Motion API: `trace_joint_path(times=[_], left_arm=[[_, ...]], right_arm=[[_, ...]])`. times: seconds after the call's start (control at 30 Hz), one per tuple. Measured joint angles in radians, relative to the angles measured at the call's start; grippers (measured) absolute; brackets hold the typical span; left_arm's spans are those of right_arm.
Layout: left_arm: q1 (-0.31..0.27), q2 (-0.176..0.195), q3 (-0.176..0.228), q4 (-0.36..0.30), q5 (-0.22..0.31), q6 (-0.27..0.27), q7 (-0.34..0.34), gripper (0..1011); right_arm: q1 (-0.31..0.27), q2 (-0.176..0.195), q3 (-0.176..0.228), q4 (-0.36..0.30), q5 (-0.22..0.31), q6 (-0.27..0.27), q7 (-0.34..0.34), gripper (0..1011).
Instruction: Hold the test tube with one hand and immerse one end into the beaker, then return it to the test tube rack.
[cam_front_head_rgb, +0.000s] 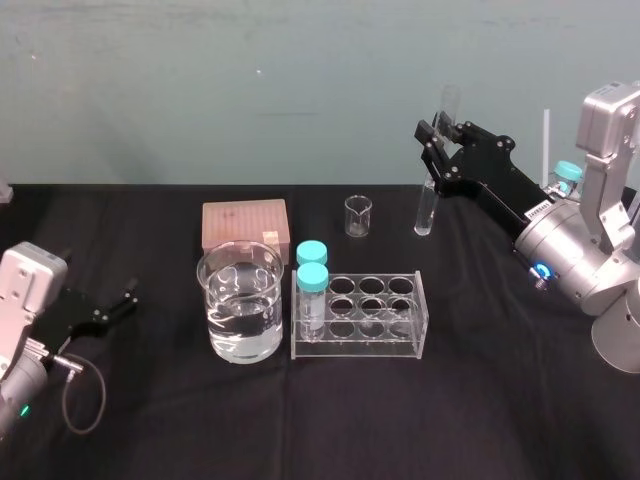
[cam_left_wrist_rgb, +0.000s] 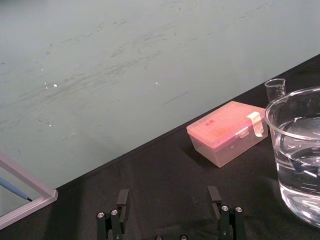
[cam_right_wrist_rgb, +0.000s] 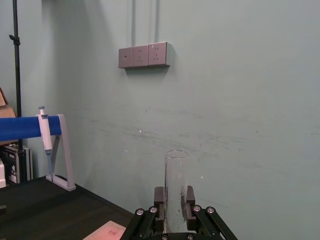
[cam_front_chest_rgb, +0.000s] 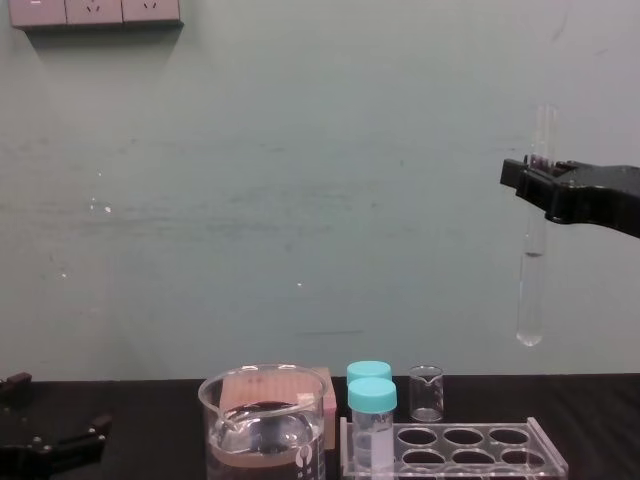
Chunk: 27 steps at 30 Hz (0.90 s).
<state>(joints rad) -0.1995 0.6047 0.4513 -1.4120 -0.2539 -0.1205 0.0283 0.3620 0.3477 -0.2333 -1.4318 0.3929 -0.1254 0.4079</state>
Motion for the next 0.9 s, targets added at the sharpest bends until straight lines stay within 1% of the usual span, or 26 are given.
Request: trace_joint_path(times=[0.9], left_arm=[[0.0,0.0,0.0,0.0,0.0,0.0,0.0,1000]], right_arm=[[0.004,-0.004,-0.006,0.017,0.004,0.005,0.007,230]])
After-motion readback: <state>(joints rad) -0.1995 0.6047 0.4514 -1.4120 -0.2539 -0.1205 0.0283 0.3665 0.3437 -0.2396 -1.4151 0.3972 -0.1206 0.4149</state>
